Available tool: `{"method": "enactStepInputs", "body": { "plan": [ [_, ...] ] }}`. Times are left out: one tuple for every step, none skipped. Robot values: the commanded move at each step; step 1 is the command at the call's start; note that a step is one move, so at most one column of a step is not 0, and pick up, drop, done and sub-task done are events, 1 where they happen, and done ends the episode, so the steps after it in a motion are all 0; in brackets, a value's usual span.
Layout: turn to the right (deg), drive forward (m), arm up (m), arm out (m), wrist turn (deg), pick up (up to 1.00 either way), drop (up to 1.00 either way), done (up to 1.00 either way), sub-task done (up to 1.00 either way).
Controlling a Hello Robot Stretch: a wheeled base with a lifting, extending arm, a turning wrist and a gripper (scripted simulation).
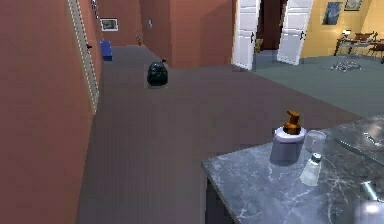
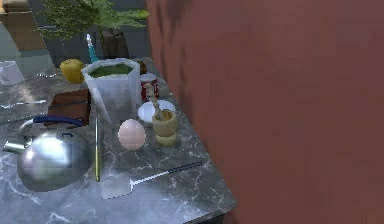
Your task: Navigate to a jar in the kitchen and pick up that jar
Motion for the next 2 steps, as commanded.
{"method": "enactStepInputs", "body": {
  "plan": [
    [0.0,0.0,0.38,0.0,0.0,0.0,0.0,0.0,0.0],
    [0.0,0.0,0.0,0.36,0.0,0.0,0.0,0.0,0.0]
  ]
}}
